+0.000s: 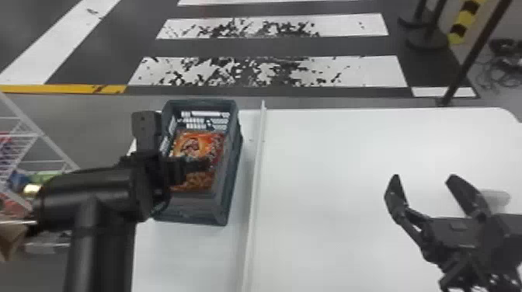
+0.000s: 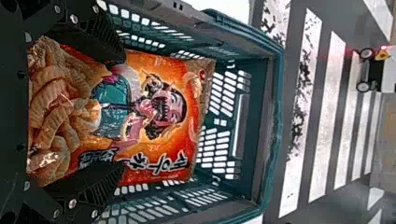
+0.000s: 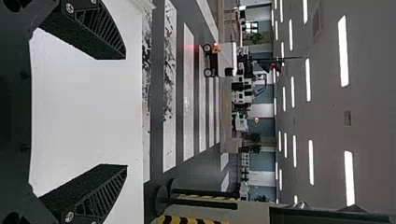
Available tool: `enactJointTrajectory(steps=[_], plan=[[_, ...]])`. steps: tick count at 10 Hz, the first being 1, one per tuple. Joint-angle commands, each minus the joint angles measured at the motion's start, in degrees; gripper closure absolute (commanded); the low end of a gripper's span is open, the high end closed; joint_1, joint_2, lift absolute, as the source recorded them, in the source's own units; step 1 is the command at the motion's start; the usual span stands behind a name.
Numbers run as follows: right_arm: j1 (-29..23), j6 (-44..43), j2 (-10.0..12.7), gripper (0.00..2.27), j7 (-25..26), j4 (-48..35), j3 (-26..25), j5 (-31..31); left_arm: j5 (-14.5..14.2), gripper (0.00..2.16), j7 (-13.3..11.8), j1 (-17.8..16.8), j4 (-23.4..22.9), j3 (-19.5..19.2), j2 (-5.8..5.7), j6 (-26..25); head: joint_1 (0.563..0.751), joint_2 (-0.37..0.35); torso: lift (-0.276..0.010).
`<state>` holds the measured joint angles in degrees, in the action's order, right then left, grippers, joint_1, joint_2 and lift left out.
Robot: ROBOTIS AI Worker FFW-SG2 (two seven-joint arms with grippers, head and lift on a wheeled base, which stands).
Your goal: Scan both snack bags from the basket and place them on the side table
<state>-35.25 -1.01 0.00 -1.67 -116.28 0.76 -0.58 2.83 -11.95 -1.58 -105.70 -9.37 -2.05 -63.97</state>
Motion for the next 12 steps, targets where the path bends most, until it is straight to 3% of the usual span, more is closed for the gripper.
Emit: enactJointTrajectory(steps=[1, 2, 3, 5, 7, 12], plan=[[0.0, 0.1, 0.05, 0.1, 0.0, 0.09, -0.06, 0.06, 2.1, 0.81, -2.47, -1.32, 2.52, 0.23, 0.03, -0.15, 0.695, 0.101, -0.074], [0.0, 0.1, 0.05, 0.1, 0.0, 0.0, -0.06, 0.06, 2.1, 1.96, -1.41, -1.06, 2.34, 0.32, 0.2, -2.43, 0.695, 0.095, -0.074], [0.0, 0.1, 0.05, 0.1, 0.0, 0.0, -0.06, 0.14, 1.57, 2.14, -1.59, -0.27, 1.72, 0.05, 0.12, -4.72, 0.695, 0.095, -0.074], [0.0, 0.27, 0.05, 0.1, 0.0, 0.0, 0.21, 0.23, 0.07, 2.14, -3.17, 0.26, -3.11, -1.53, 0.03, -7.53, 0.695, 0.097, -0.074], [0.09, 0.63, 0.05, 0.1, 0.0, 0.0, 0.3, 0.41, -2.74, 2.14, -1.41, 1.49, -8.29, -2.85, 0.29, -7.71, 0.695, 0.104, -0.074], [0.18, 2.38, 0.05, 0.1, 0.0, -0.52, 0.82, 1.29, -11.88, 2.14, -0.8, 6.15, -19.46, -9.53, 0.82, -10.69, 0.695, 0.118, -0.074]])
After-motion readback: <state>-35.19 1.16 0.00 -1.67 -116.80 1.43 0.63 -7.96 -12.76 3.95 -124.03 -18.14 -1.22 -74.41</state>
